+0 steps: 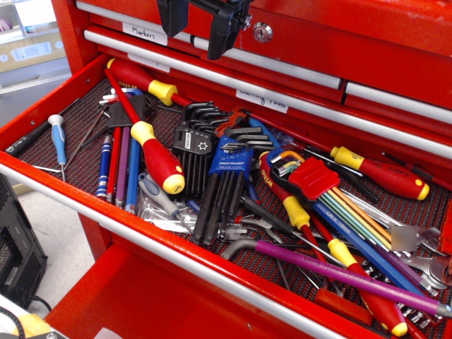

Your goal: Pick up violet Allen key

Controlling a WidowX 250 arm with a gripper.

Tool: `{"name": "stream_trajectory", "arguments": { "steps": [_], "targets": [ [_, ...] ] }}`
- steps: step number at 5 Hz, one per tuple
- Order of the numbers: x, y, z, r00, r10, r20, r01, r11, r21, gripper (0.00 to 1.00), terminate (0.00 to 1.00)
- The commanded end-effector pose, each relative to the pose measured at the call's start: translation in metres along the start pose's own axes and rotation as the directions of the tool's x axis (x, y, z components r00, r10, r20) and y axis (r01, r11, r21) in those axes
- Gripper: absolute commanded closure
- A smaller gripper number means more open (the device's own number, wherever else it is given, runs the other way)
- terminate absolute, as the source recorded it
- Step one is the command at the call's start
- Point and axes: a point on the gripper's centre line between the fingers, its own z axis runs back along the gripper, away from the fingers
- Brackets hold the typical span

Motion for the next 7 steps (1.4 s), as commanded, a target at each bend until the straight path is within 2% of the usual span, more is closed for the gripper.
{"name": "stream_trajectory", "arguments": {
  "steps": [1,2,3,4,5,6,7],
  "targets": [
    [0.000,0.000,0.000,1.000,0.000,0.000,0.000,1.000,0.000,0.00,0.00],
    [-0.006,-0.032,0.008,0.968,0.244,-0.053,-0.245,0.970,-0.005,0.00,0.00],
    [-0.015,-0.069,0.007,0.876,0.474,-0.092,-0.476,0.879,0.000,0.00,0.00],
    [-0.019,-0.104,-0.005,0.720,0.664,-0.202,-0.676,0.737,0.008,0.00,0.00],
    [-0.025,-0.129,-0.017,0.519,0.810,-0.274,-0.828,0.556,0.073,0.00,0.00],
    [-0.029,-0.144,-0.034,0.284,0.896,-0.340,-0.933,0.341,0.119,0.00,0.00],
    [-0.034,-0.157,-0.056,0.236,0.886,-0.400,-0.946,0.304,0.115,0.00,0.00]
  ]
}}
